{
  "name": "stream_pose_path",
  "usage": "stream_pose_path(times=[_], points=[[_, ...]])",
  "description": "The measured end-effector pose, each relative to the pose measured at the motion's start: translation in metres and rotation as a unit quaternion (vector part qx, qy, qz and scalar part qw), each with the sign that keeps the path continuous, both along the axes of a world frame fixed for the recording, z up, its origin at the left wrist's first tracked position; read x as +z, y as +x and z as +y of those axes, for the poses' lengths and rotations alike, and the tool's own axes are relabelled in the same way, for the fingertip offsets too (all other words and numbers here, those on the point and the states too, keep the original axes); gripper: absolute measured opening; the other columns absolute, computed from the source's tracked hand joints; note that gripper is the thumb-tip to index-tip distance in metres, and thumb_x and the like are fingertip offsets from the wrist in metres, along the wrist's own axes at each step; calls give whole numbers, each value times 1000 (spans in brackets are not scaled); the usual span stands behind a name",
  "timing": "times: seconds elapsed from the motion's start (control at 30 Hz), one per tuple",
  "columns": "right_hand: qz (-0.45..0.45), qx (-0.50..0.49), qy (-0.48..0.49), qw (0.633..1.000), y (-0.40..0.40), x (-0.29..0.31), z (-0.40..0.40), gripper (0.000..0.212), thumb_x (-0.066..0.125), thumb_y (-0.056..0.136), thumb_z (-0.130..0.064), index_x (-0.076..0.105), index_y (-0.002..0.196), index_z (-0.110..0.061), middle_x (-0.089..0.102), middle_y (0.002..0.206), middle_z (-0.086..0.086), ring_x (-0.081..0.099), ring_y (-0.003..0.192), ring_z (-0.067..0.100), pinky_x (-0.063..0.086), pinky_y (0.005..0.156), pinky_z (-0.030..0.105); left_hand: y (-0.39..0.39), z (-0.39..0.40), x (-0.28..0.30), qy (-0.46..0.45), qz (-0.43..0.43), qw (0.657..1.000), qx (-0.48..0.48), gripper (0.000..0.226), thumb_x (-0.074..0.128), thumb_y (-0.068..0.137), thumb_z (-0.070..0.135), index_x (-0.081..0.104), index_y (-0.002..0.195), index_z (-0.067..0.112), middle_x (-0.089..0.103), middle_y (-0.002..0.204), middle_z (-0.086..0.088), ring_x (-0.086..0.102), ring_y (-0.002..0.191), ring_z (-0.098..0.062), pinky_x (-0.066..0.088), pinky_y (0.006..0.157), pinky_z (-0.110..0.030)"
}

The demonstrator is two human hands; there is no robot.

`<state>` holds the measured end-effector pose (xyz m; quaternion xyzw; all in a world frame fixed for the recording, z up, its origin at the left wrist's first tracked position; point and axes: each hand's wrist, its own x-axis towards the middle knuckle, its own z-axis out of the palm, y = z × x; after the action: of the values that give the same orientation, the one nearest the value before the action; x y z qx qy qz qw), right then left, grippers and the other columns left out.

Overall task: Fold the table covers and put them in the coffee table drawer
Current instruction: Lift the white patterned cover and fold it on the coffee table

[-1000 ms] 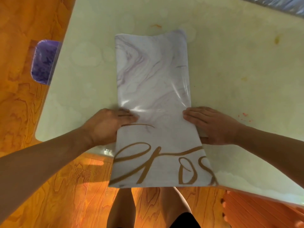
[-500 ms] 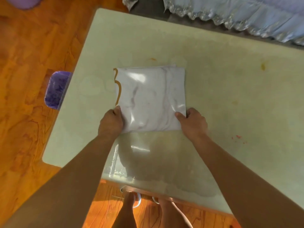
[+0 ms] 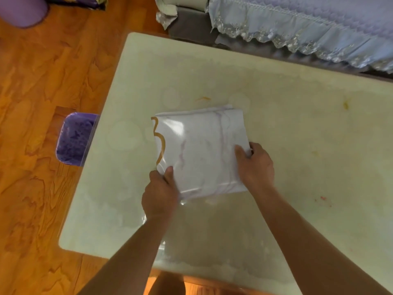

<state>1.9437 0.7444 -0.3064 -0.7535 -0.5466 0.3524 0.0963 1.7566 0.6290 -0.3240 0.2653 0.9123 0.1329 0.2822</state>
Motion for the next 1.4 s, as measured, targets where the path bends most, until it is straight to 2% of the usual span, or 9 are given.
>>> stream_pose_path(times=[0.27,0.37,0.47,0.67,0.77,0.83,0.97,1.1,1.4], points=[[45,-11,-33,998,-39,2,76,54,60,95,-43,51,143,-19,61,135,6,56,123,28,43,97,34,-32,23,17,-79,-88,993,-24,39,41,101,45,56,115,12,67,114,-14,63,111,-38,48,92,-42],[62,1,-24,998,-35,-3,74,50,62,94,-39,53,140,-21,62,129,5,59,119,27,45,92,33,-45,41,34,45,38,994,-89,51,60,91,34,42,137,19,55,121,-12,60,109,-37,51,86,-45],[83,2,-44,996,-35,-4,80,51,63,94,-38,52,141,-22,61,131,3,58,120,26,49,99,39,-69,91,27,138,-61,986,-77,70,58,97,46,25,158,33,39,142,-10,55,114,-25,45,101,-38],[151,-69,-72,983,-39,-1,99,39,63,93,-43,59,124,-20,65,114,-3,63,100,18,54,87,37,-92,145,-2,107,-56,971,-205,34,62,98,36,68,125,16,44,118,-8,55,107,-28,41,105,-29],[204,-94,-68,972,-40,0,104,29,64,93,-41,60,114,-21,66,106,-4,63,89,12,50,67,29,-96,140,2,183,-100,958,-196,23,64,99,22,73,119,16,46,111,-4,54,92,-9,39,98,-11],[240,-95,-64,964,-40,1,105,33,67,92,-38,59,122,-24,65,111,-6,65,94,13,54,74,30,-98,136,4,202,-109,957,-177,22,64,99,21,72,120,20,50,113,-1,52,91,0,35,90,0],[324,-62,-106,938,-37,1,117,41,72,92,-29,61,131,-33,68,118,-4,70,101,16,58,89,37,-100,134,14,188,-165,959,-133,7,63,99,25,70,96,25,62,104,4,58,89,-3,48,83,-20],[375,-19,-166,912,-31,12,127,26,71,93,-26,69,116,-14,74,112,9,72,102,26,60,87,39,-115,136,23,176,-277,938,-110,14,62,100,23,71,90,19,69,85,-2,62,74,-15,50,68,-31],[447,-55,-177,875,-23,8,129,20,71,92,-16,70,111,-11,73,109,11,72,95,27,59,84,41,-123,147,18,183,-453,872,-30,27,63,94,5,79,77,20,71,87,-8,65,83,-23,52,85,-39]])
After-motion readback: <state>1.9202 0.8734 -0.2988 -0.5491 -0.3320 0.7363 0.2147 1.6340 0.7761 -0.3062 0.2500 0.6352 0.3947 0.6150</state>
